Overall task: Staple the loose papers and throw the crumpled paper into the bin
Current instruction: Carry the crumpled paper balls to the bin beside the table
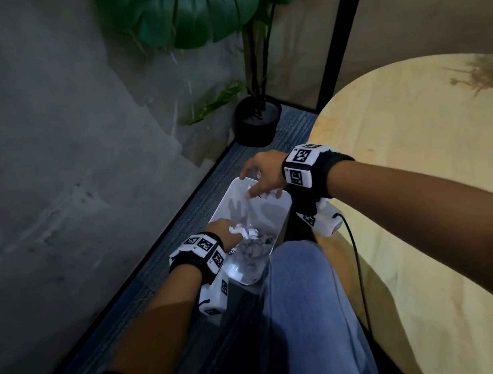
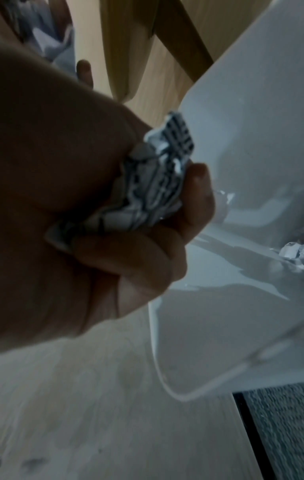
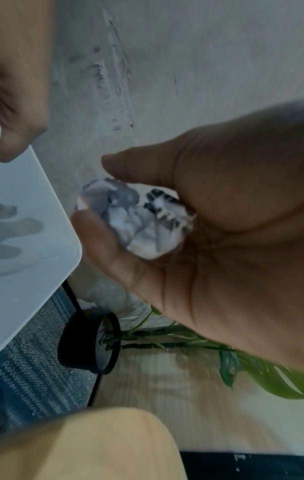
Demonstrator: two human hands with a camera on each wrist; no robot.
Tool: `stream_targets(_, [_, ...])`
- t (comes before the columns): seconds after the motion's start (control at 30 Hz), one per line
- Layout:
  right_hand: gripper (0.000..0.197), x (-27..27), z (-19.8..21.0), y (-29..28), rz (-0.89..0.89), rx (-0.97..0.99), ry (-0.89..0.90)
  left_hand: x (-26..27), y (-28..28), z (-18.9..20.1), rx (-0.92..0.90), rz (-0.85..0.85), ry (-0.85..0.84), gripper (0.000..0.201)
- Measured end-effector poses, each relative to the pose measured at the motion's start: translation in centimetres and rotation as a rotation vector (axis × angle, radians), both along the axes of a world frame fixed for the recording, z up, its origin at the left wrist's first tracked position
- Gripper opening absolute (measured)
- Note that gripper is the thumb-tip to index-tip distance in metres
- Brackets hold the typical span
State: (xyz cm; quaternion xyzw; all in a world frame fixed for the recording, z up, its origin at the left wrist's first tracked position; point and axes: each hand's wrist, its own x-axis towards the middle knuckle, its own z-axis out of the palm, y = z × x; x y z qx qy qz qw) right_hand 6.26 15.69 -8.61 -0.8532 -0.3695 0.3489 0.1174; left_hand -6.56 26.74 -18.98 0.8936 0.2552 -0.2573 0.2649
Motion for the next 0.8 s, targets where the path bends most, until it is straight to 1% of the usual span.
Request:
stream_targets(0.07, [0.061,-0.1,-0.3,0.3,-0.008,0.006,-0.009,0.1,0.0,0.0,0.002,0.014,-0.015,0.039])
stream_targets(0.17, [0.072,-0.1,-0.7,0.6,0.054,-0.027,-0.083,0.3,0.1,0.1,-0.006,0.010,0.007,0.032])
stream_targets(0.23, [0.073,0.0,-0.7,0.8,0.045,-0.042,-0.093,0.3,0.2,0.2,-0.009,0.003,0.024,0.031])
stream_targets(0.33, [0.068,0.5,-0.6,0.4,0.033,-0.029,-0.110,0.3,0.4,0.1,-0.035,0.023,0.042,0.026])
stream_targets(0.4, [0.065,0.7,-0.2,-0.5,0.036,-0.008,-0.122,0.5,0.4,-0.1,-0.009,0.041,0.051,0.034])
stream_targets(0.43, [0.063,0.7,0.1,-1.1,0.031,0.004,-0.126,0.5,0.3,-0.3,-0.007,0.057,0.032,0.033])
stream_targets(0.5, [0.059,0.5,0.7,-2.3,0.020,0.028,-0.127,0.6,0.0,-0.7,-0.051,0.095,-0.023,0.035])
stream_targets(0.57, [0.056,0.1,1.1,-3.7,0.025,0.031,-0.114,0.7,-0.2,-1.0,-0.111,0.127,-0.051,0.046])
stream_targets(0.67, [0.046,-0.5,1.8,-6.6,0.023,0.035,-0.107,1.1,-0.6,-0.7,-0.128,0.078,-0.022,0.064])
stream_targets(0.73, [0.039,-1.1,2.1,-9.1,0.010,0.042,-0.142,1.3,-1.0,0.3,-0.122,0.029,-0.040,0.062])
stream_targets(0.8, [0.039,-1.5,1.8,-12.3,-0.033,0.049,-0.196,1.8,-1.4,1.4,-0.106,-0.021,-0.081,0.055])
